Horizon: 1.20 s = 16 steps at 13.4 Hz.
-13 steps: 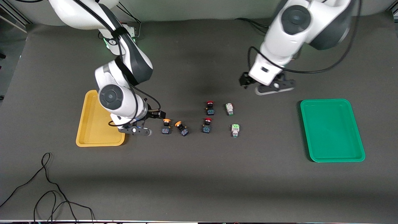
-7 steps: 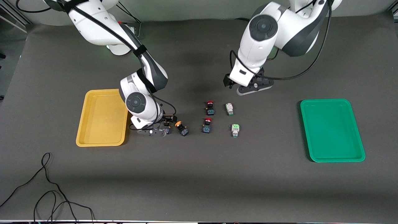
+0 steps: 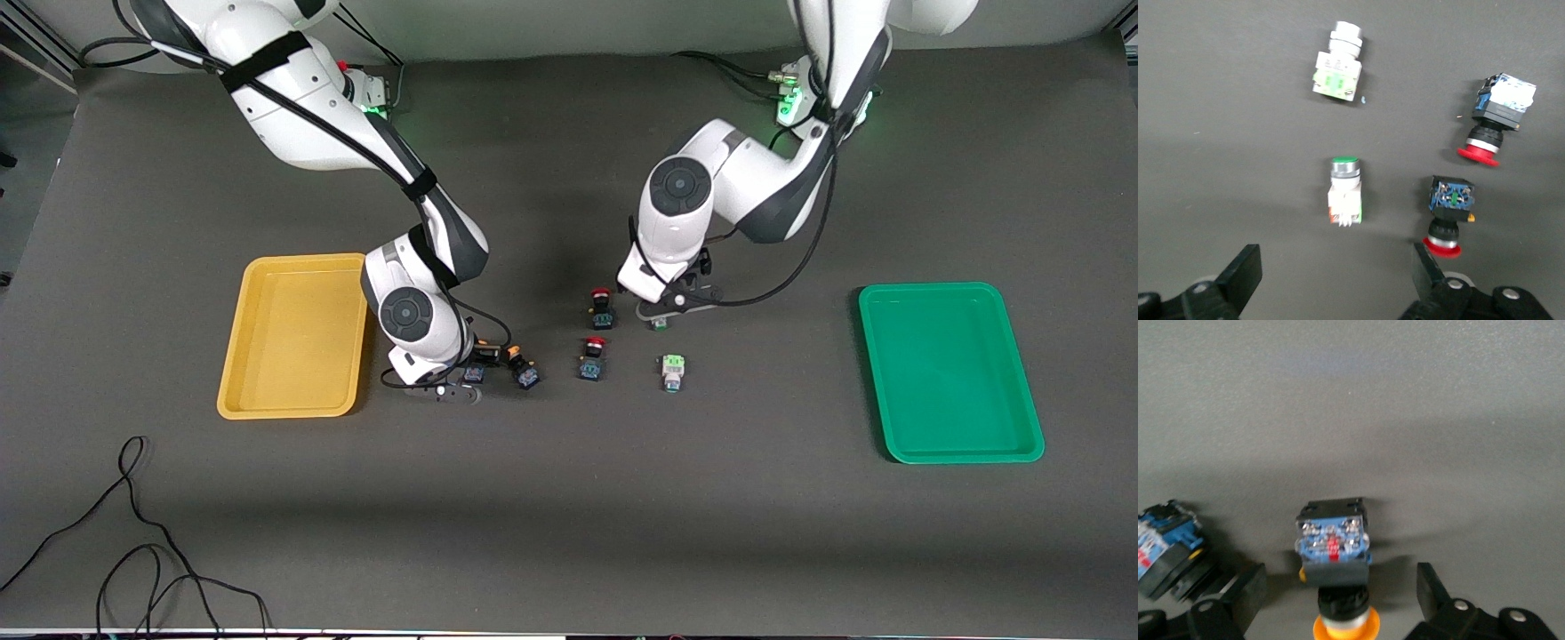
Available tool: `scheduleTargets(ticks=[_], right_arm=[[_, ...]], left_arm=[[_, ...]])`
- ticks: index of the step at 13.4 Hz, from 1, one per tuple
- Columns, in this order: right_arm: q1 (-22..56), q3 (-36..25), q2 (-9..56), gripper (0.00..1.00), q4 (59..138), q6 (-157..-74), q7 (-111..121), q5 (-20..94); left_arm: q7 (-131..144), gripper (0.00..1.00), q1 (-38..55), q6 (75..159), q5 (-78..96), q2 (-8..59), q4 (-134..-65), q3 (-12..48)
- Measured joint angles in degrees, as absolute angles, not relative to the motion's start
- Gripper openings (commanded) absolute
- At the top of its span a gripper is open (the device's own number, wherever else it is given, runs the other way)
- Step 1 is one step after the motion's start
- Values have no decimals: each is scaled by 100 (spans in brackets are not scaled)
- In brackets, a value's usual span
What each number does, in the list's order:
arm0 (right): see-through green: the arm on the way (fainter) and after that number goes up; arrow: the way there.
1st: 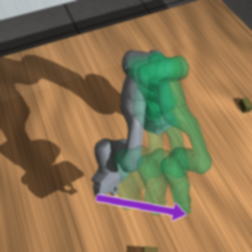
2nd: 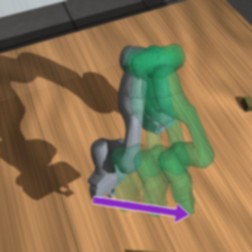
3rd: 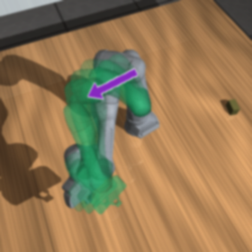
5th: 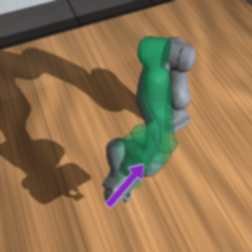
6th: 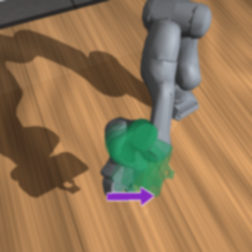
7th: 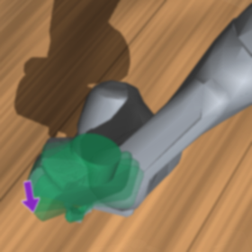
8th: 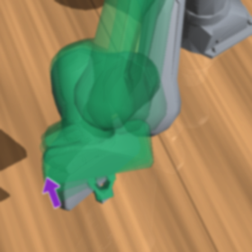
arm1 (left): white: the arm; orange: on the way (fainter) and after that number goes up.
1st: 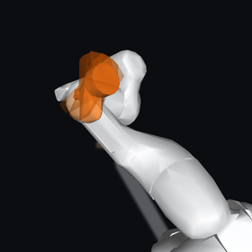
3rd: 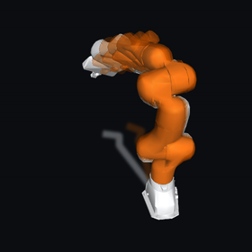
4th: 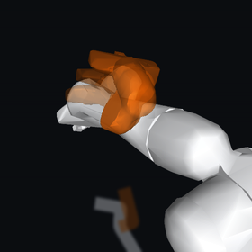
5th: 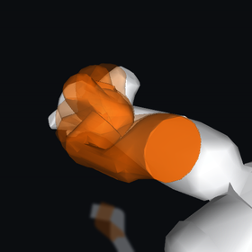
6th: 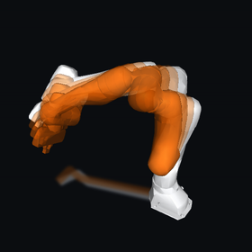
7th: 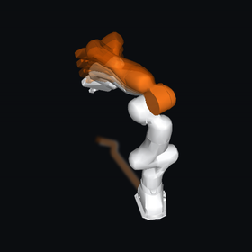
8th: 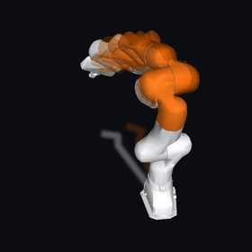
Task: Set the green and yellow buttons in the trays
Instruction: 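Grasp the yellow button with the right gripper while the left gripper grasps the green button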
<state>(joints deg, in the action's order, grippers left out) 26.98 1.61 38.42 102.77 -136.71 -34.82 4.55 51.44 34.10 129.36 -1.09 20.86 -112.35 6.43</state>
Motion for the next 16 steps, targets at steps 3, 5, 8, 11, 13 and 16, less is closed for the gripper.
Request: scheduleTargets(ticks=[3,5,8,11,13,16], right_arm=[[2698,112,3975,0,10275,-13880,-3482,444],[2698,112,3947,0,10252,-13895,-3482,444],[2697,95,3812,0,10225,-13783,-3482,439],[2695,60,3289,0,10075,-12899,-3482,439],[2691,4,2664,0,9976,-11978,-3472,439],[2687,-403,1691,0,9958,-10797,-2997,438]], left_arm=[[5144,100,3410,13757,-140,2555,-11415,613],[5144,100,3410,14023,-141,2774,-11472,612],[5139,97,3411,14044,-381,2863,-11496,611],[5138,66,3414,14194,-494,2938,-11548,614],[5141,25,3418,14387,-496,2956,-11659,616],[5160,14,3419,14488,-494,2954,-11683,616]])
